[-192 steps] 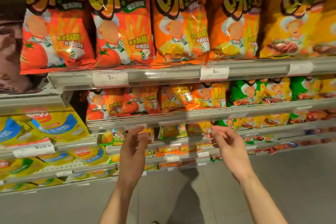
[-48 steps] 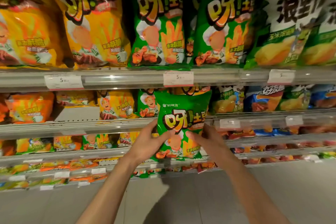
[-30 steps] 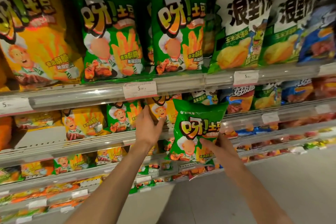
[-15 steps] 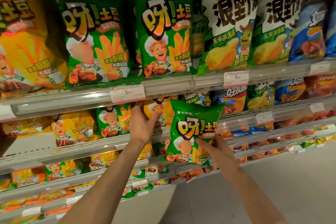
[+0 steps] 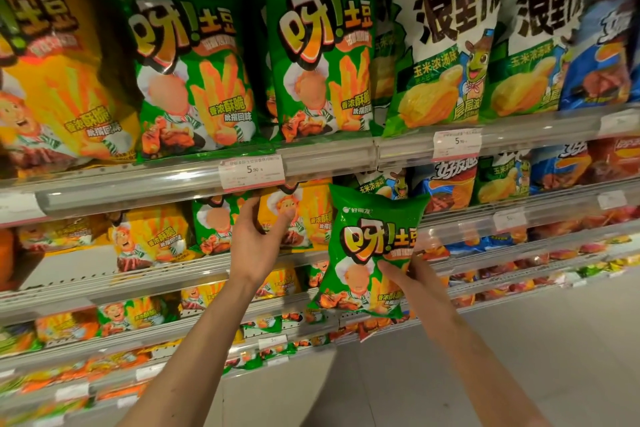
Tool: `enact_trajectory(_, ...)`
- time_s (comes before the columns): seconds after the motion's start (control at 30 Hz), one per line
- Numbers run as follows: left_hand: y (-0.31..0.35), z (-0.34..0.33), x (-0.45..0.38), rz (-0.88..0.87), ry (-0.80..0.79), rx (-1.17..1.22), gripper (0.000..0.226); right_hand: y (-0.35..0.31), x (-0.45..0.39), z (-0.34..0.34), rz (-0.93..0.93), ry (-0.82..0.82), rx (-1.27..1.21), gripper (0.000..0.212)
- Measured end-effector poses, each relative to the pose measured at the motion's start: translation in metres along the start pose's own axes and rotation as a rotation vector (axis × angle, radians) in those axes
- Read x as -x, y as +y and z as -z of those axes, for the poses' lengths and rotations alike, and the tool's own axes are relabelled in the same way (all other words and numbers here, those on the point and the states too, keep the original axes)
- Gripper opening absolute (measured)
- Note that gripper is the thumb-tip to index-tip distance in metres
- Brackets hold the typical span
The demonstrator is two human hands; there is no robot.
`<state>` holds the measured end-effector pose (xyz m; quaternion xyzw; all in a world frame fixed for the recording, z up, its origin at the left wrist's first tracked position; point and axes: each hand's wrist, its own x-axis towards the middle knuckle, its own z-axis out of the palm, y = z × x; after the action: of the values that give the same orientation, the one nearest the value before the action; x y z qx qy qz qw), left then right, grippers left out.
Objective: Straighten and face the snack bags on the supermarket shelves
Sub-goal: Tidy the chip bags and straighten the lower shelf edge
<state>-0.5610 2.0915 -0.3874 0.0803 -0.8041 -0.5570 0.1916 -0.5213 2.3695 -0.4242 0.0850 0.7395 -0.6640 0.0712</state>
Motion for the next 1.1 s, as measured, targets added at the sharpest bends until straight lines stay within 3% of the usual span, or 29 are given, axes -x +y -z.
enact_trajectory(0.07,-0.005,0.014,0.007,0.031,0.016,-0.004,0.063,0.001,0.001,-0.003,-0.013,0.0,-0.007,0.013)
enact_trajectory(0.33,-0.026,0.074,0.03,0.107,0.099,0.03,0.059,-0.006,-0.007,-0.032,0.002,0.021,0.097,0.026)
enact_trajectory(0.5,-0.028,0.093,0.032,0.119,0.169,-0.009,0.068,-0.033,-0.031,-0.065,0.071,0.042,0.132,0.02)
enact_trajectory(0.67,-0.031,0.105,0.031,0.13,0.192,-0.04,0.08,-0.057,-0.059,-0.097,0.215,0.098,0.151,0.035)
enact_trajectory(0.77,-0.032,0.109,0.029,0.133,0.202,-0.039,0.079,-0.066,-0.074,-0.112,0.314,0.126,0.092,0.025)
enact_trajectory(0.9,-0.033,0.115,0.03,0.153,0.195,-0.041,0.079,-0.065,-0.085,-0.126,0.309,0.187,-0.029,0.023)
enact_trajectory(0.97,-0.032,0.114,0.031,0.15,0.173,-0.053,0.08,-0.063,-0.086,-0.129,0.269,0.135,-0.018,0.033)
enact_trajectory(1.1,-0.03,0.105,0.03,0.158,0.126,-0.055,0.077,-0.049,-0.081,-0.127,0.132,-0.053,0.165,0.093)
